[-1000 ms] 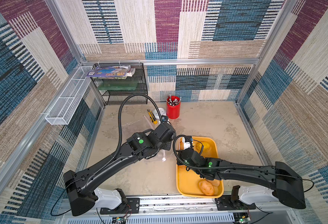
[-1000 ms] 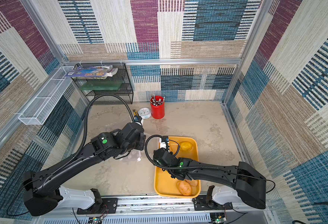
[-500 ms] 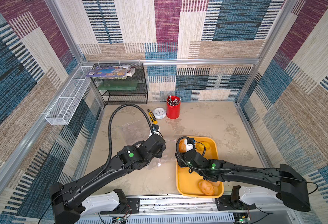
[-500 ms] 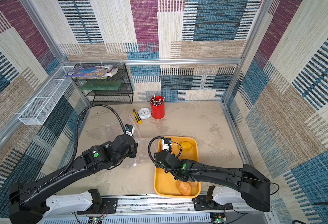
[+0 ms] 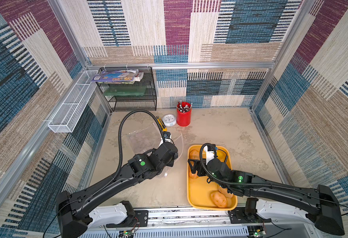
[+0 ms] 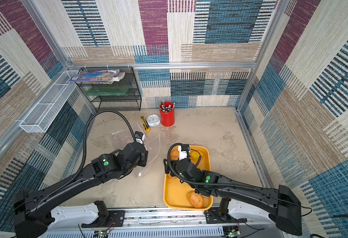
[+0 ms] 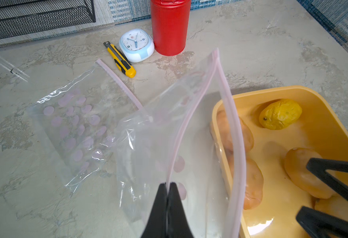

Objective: Put the potatoes into a zipper bag and zip it
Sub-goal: Open the zipper of the food storage bag at the center of the board, then pick up the potato from the basket.

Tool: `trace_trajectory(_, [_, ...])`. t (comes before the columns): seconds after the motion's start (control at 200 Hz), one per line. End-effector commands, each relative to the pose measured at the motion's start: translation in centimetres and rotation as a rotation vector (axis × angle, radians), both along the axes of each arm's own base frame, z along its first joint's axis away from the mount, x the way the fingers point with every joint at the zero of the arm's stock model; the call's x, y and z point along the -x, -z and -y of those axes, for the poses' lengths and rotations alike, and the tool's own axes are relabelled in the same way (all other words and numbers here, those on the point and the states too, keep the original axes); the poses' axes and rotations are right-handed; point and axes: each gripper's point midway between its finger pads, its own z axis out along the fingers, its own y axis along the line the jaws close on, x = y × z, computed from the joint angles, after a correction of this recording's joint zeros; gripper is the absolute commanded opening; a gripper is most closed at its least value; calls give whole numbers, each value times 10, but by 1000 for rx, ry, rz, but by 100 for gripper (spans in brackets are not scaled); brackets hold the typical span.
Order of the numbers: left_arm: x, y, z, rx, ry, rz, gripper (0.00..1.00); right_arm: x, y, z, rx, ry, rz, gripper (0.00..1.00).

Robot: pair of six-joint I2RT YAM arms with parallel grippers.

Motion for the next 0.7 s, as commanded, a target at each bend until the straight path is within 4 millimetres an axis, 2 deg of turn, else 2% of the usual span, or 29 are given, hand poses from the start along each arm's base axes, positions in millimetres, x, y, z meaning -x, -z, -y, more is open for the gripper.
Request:
trace_trajectory(0.0, [-2, -4, -2, -15, -9, 17, 0, 1, 1, 8, 3, 19, -2, 92])
trace_trajectory(0.135, [-4, -4, -11, -37, -60, 15, 0, -3, 4, 21, 15, 71, -9, 94])
trace_trajectory(0.255, [-6, -4, -26, -97, -148, 3, 0, -7, 31, 31, 35, 111, -52, 93])
trace_trajectory(0.3, [-6, -3, -23, -97, -145, -7, 0, -12, 43, 37, 36, 129, -78, 93])
trace_trajectory(0.481, [-6, 7, -5, -57, -110, -65, 0, -7, 90, 39, 71, 129, -202, 91])
trace_trajectory(0.566, [-7, 15, 7, -49, -69, -80, 0, -3, 104, 37, 70, 110, -232, 91])
trace_trajectory(0.691, [-8, 30, 24, -27, -10, -99, 0, -1, 112, 28, 58, 74, -244, 91])
